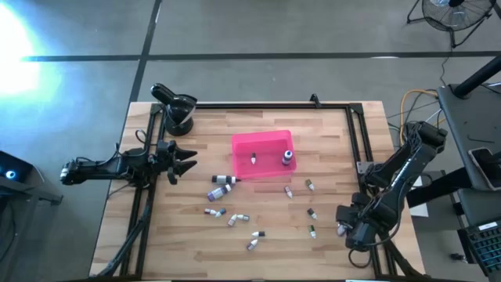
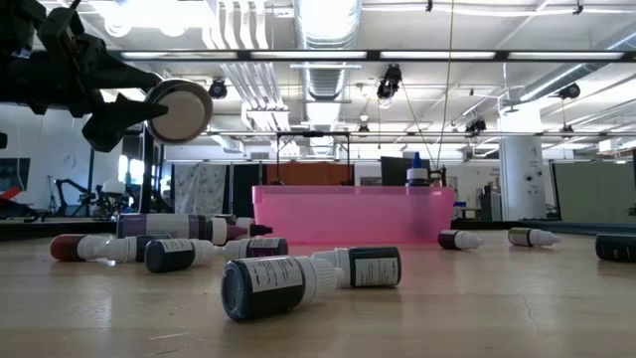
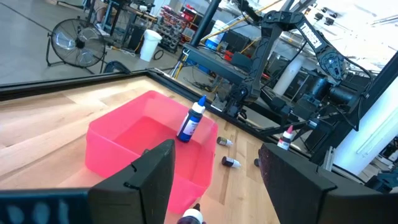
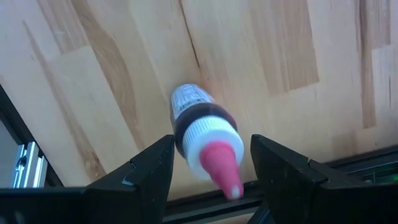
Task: Pick & Place food coloring
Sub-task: Put the large pink food coloring bottle into the pink bin
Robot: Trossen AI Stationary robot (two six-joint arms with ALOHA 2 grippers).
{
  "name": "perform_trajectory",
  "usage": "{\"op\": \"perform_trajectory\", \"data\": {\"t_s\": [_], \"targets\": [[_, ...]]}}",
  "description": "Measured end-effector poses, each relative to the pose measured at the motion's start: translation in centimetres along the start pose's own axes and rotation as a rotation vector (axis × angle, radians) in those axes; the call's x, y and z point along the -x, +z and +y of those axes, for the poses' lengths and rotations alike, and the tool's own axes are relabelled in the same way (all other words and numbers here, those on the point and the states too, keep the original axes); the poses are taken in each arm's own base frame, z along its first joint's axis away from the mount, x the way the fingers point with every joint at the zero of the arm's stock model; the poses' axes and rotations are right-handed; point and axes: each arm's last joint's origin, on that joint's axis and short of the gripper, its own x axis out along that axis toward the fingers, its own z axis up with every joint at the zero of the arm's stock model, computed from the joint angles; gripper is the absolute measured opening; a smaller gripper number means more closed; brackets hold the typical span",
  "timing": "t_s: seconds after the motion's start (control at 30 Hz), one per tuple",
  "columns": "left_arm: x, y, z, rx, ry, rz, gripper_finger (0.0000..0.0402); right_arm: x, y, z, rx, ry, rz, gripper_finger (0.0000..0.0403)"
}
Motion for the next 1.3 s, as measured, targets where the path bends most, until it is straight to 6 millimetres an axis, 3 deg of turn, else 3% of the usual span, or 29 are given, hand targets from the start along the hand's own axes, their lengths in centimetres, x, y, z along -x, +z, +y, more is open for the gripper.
{"op": "perform_trajectory", "data": {"t_s": [0.5, 1.03, 1.3], "targets": [[0.0, 0.0, 0.0, 0.0, 0.0, 0.0, 0.0208, 1.2, 0.1, 0.7, 0.001, 0.054, 0.011, 0.0205], [0.0, 0.0, 0.0, 0.0, 0.0, 0.001, 0.0208, 0.6, 0.1, 0.6, -0.025, 0.044, 0.008, 0.0205], [0.0, 0.0, 0.0, 0.0, 0.0, 0.0, 0.0208, 0.6, 0.1, 0.6, -0.052, 0.043, 0.01, 0.0163]]}}
